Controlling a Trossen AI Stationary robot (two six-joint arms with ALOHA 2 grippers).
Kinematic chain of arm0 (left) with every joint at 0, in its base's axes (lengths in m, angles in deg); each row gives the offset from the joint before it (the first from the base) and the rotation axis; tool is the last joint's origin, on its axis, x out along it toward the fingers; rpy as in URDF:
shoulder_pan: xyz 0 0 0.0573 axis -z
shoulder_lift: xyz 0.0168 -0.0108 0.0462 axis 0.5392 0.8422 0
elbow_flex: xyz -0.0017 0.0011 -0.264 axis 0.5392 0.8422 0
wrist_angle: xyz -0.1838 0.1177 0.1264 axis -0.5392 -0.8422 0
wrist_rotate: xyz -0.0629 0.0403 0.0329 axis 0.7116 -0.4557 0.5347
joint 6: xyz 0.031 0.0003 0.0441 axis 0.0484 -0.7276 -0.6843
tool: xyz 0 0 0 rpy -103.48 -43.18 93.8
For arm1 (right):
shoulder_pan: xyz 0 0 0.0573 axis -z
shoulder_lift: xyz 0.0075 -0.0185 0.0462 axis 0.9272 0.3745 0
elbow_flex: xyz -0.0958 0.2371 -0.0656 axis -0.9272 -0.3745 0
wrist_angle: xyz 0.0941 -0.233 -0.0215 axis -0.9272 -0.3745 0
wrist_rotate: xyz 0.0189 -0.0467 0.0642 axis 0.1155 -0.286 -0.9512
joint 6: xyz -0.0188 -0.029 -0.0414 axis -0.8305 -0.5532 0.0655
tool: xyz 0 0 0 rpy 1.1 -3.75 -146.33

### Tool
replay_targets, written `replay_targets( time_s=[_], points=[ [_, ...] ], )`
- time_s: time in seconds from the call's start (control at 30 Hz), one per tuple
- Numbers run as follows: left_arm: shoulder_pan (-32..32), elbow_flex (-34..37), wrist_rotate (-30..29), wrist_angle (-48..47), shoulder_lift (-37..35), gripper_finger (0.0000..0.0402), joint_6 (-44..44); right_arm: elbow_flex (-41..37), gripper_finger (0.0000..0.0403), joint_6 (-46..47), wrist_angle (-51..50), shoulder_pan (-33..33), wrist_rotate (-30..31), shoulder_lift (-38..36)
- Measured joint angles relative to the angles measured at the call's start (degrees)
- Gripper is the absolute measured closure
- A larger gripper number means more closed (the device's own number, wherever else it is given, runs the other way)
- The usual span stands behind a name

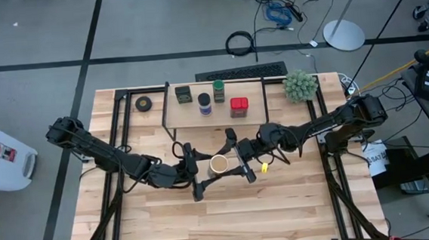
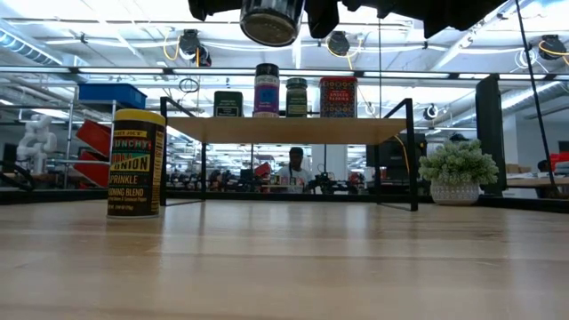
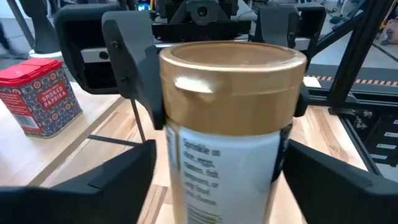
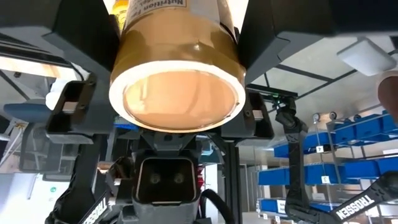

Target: Shelf spices

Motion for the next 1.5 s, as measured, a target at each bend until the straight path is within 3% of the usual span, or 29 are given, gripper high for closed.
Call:
replay_targets(
  time_s=[0.17,0.53,0.97,1.1,1.3,1.5],
  points=[
    [0.02,0.00,-0.41,-0.11,-0.03,0.0006,-0.08,-0.04,0.0135,-0.02,-0.12,0.01,-0.11,0.00],
    [2.12,0.00,1.87,-7.44,-4.88,0.0003,0.01,-0.04,0.0135,-0.17,0.28,0.03,0.10,0.00],
    [8.29,0.02,-12.00,-20.68,-15.26,0.0003,2.97,-0.04,0.0132,0.07,-0.55,0.05,0.79,1.02],
    [9.82,0.02,-15.69,-20.59,-17.03,0.0003,2.49,-0.04,0.0133,0.69,1.73,0.06,0.89,5.00],
    [10.58,0.02,-16.14,-20.65,-17.22,0.0003,1.47,0.60,0.0132,2.25,10.35,0.75,0.75,12.65],
    [10.57,0.07,-16.16,-21.00,-17.14,0.0003,1.44,5.70,0.0132,3.62,9.46,1.82,1.13,19.02]
  ],
)
